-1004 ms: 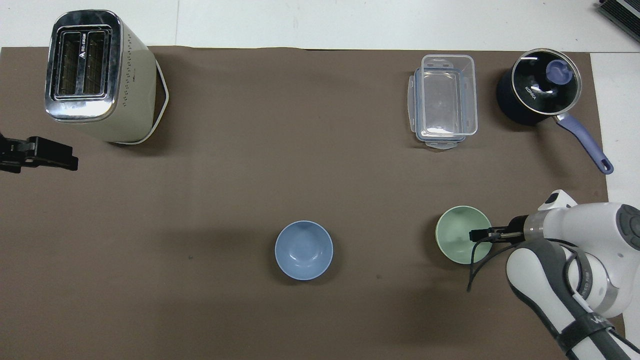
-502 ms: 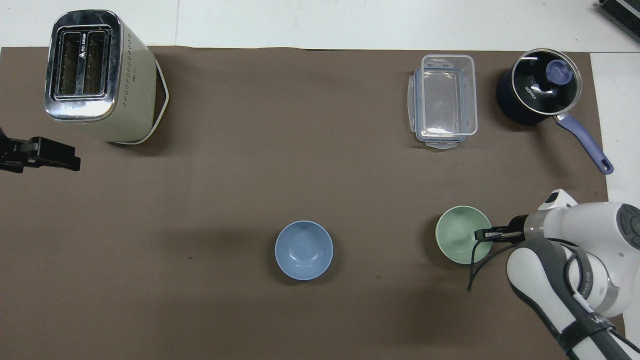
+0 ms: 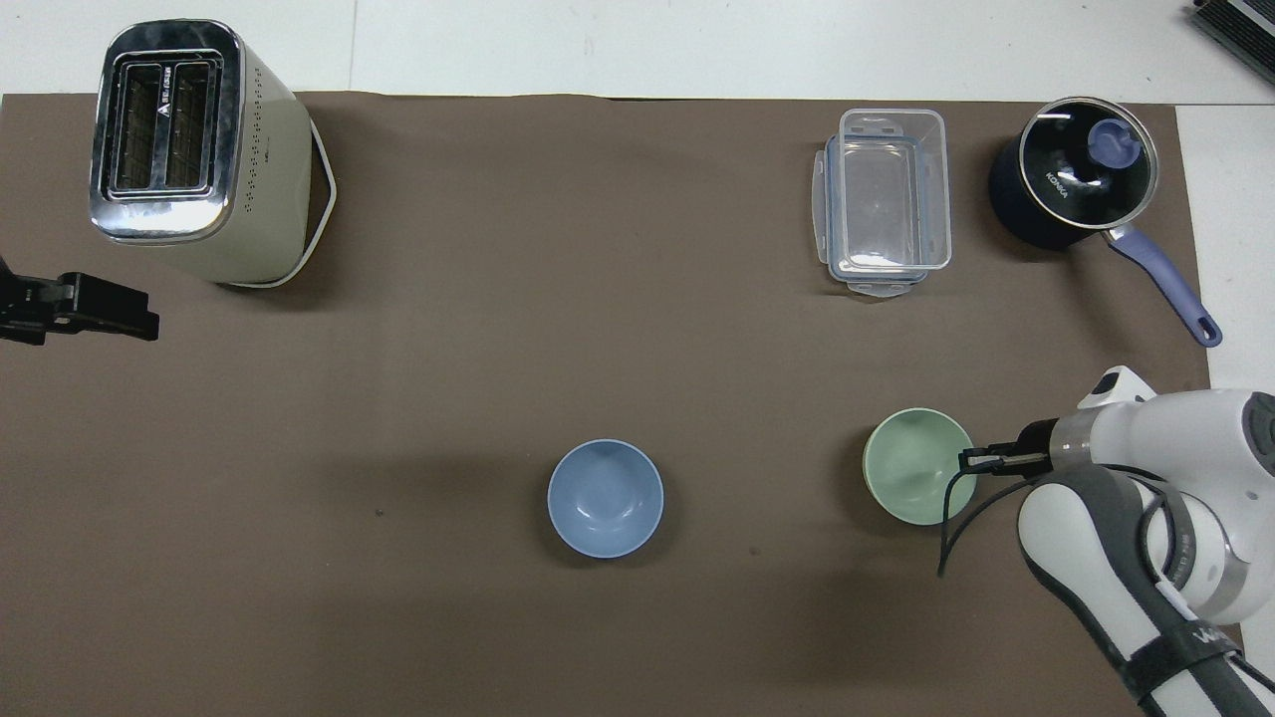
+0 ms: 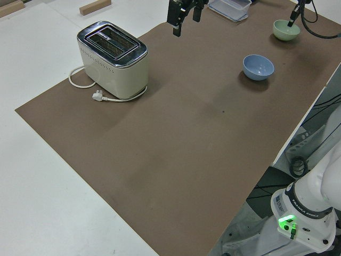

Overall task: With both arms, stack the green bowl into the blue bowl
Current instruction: 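Grip the green bowl rim with the right gripper, then carry the green bowl over the blue bowl with the right gripper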

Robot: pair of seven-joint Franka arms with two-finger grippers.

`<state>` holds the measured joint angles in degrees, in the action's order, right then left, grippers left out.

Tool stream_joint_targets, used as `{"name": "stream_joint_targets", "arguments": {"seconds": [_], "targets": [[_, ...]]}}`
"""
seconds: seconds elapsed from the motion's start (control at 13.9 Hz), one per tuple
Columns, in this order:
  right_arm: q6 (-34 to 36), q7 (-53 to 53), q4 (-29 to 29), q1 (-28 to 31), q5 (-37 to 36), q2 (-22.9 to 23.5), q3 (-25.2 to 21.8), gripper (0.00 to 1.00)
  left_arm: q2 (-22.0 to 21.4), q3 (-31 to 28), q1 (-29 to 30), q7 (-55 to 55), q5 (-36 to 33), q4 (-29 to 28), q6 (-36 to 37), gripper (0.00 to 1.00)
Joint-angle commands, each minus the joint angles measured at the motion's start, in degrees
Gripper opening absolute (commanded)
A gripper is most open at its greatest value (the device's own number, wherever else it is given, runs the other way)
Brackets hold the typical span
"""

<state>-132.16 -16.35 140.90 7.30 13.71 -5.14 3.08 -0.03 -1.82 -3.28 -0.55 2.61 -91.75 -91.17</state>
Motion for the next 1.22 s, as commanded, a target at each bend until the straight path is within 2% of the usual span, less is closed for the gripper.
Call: {"name": "stream_joint_targets", "arguments": {"seconds": [0.0,0.14,0.57,0.93,1.15], "targets": [[5.31,-0.88,-1.76,-0.35,2.11,-3.38,1.22,0.0,0.38,0.33,0.46,-0.24,-1.11,1.4,1.61,1.0],[8.92,3.23,-4.31,-3.68,2.11,-4.61,1.66,0.0,0.38,0.33,0.46,-0.24,-1.11,1.4,1.7,1.0],[7.97,24.06,-6.69,-19.23,0.71,-5.5,2.19,0.0,0.38,0.41,0.46,-0.24,-1.11,1.4,1.7,1.0],[7.36,32.59,-10.91,-26.61,0.27,-2.51,2.28,0.0,0.38,0.41,0.46,-0.24,-1.11,1.4,1.61,1.0],[7.44,34.54,-12.76,-27.94,0.01,-1.8,2.45,0.0,0.38,0.33,0.46,-0.24,-1.11,1.4,1.61,1.0]]}}
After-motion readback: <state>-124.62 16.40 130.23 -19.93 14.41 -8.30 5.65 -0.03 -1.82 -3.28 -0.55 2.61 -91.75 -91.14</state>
